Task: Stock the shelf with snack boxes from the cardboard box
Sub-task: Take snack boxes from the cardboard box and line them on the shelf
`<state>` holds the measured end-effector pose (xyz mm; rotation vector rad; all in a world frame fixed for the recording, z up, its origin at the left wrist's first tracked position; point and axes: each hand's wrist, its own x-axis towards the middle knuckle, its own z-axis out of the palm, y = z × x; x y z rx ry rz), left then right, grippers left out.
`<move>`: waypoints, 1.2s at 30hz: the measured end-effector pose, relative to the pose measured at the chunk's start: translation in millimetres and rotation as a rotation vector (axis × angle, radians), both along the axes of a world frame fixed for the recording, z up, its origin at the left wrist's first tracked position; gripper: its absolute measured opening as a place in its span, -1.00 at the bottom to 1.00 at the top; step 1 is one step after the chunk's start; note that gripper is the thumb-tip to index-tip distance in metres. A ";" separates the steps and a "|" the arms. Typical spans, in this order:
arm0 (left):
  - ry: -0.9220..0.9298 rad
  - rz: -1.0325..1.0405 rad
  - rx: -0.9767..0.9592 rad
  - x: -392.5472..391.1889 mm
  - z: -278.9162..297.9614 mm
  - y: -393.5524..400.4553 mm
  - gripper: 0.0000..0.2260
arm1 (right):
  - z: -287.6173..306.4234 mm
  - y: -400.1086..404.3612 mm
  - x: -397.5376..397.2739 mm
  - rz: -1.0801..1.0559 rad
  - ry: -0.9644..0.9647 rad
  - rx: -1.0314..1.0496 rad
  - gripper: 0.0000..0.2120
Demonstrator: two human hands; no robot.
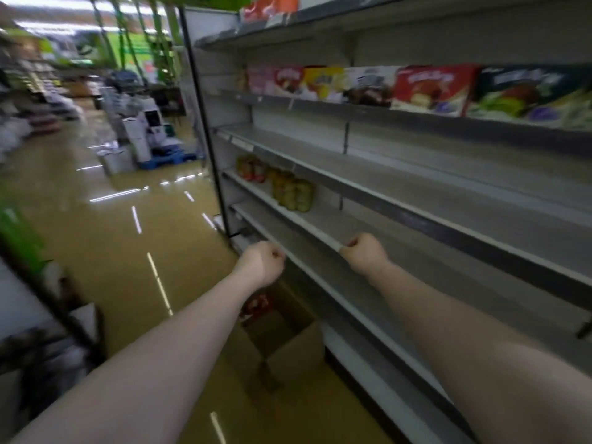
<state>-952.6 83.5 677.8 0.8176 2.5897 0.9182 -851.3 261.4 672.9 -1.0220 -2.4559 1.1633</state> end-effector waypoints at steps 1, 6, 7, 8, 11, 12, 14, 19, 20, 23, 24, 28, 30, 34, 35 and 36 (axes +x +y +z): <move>-0.043 0.050 -0.019 -24.9 -13.9 -19.6 -0.83 | -13.8 -13.0 -26.2 0.023 -0.025 -0.023 -0.86; -0.240 0.210 -0.016 -155.3 -76.9 -74.2 -0.75 | -73.8 -70.3 -141.4 0.080 -0.127 -0.153 -0.90; -0.266 0.214 -0.019 -178.5 -84.2 -75.9 -0.74 | -86.9 -73.8 -167.0 0.080 -0.144 -0.173 -0.91; -0.274 0.212 -0.008 -190.8 -86.8 -75.1 -0.76 | -95.7 -73.1 -183.2 0.074 -0.169 -0.186 -0.92; -0.333 0.206 0.019 -246.7 -108.6 -61.8 -0.80 | -129.0 -56.5 -244.6 0.039 -0.238 -0.186 -0.92; -0.353 0.207 0.012 -274.6 -119.4 -53.3 -0.79 | -143.4 -46.0 -272.7 0.027 -0.248 -0.198 -0.89; -0.389 0.212 -0.021 -309.1 -134.6 -41.6 -0.78 | -164.9 -29.3 -307.5 0.012 -0.283 -0.215 -0.83; -0.505 0.295 -0.029 -415.1 -158.0 -6.8 -0.87 | -209.8 6.9 -416.8 -0.029 -0.455 -0.279 -0.78; -0.530 0.293 -0.030 -437.9 -162.5 -0.1 -0.86 | -217.3 10.7 -439.3 -0.043 -0.470 -0.308 -0.77; -0.596 0.299 -0.062 -492.7 -174.6 20.8 -0.87 | -231.1 18.8 -485.7 -0.092 -0.474 -0.357 -0.78; -0.617 0.295 -0.080 -507.4 -179.9 26.6 -0.88 | -234.9 20.5 -497.4 -0.106 -0.474 -0.370 -0.78; -0.640 0.174 -0.144 -579.3 -216.1 58.9 -0.91 | -264.3 35.7 -550.5 -0.208 -0.500 -0.373 -0.78; -0.648 0.108 -0.200 -613.5 -240.5 72.8 -0.89 | -284.4 39.5 -575.4 -0.277 -0.491 -0.399 -0.76; -0.720 0.030 -0.282 -664.6 -282.5 94.2 -0.87 | -327.7 32.3 -608.5 -0.508 -0.451 -0.536 -0.82; -0.773 0.011 -0.278 -677.9 -294.9 101.2 -0.88 | -345.4 29.3 -619.5 -0.579 -0.447 -0.584 -0.83; -0.830 0.021 -0.234 -685.4 -306.5 105.9 -0.88 | -362.4 23.0 -625.4 -0.631 -0.438 -0.622 -0.84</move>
